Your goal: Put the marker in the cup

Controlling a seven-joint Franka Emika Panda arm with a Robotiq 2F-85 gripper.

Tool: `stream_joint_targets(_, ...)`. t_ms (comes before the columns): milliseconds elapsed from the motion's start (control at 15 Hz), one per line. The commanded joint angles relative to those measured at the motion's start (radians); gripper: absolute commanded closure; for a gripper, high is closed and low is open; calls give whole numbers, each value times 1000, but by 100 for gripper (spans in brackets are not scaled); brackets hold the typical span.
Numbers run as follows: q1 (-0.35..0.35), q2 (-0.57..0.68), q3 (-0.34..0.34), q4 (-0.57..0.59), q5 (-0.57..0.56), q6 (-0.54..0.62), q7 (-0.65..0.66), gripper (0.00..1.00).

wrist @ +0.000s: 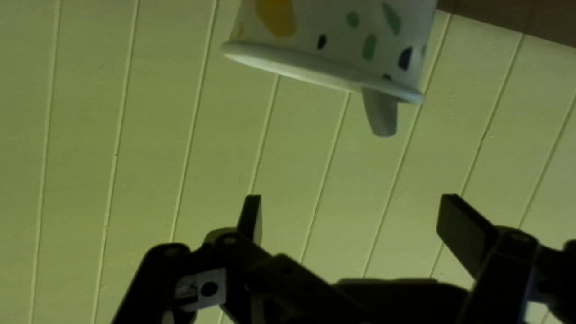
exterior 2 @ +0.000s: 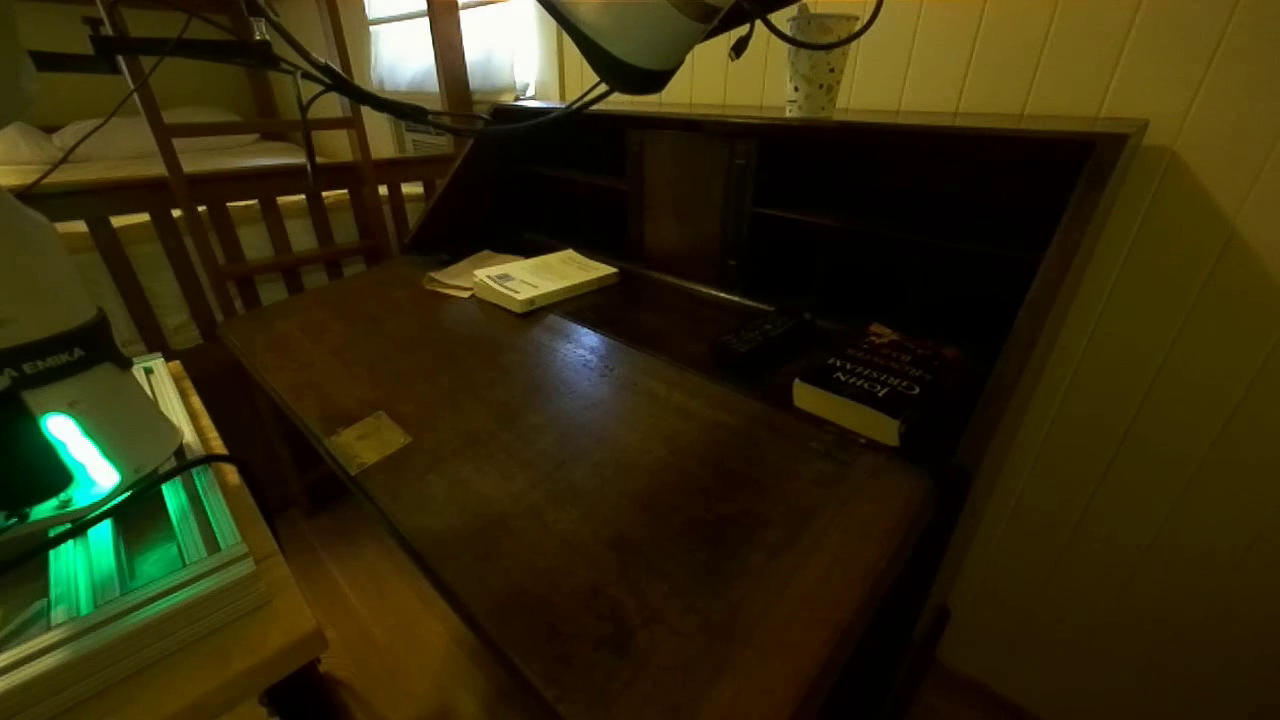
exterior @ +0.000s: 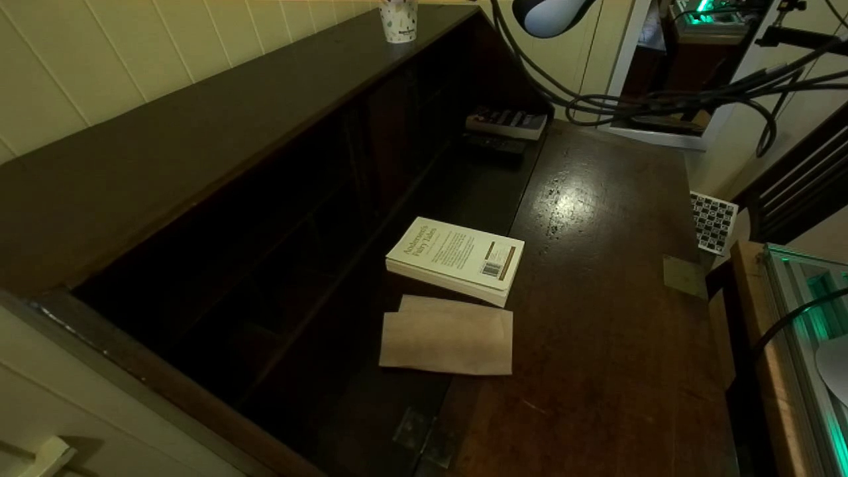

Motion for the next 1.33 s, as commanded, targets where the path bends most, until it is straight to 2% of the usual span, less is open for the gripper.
stream_joint_targets(0, -8, -64, 1, -58, -36, -20, 46, 0)
stream_joint_targets(800, -16, -187, -7, -171, -130, -54, 136, 0)
stream_joint_targets(1267, -31, -255, -11, -224, -241, -74, 240, 0)
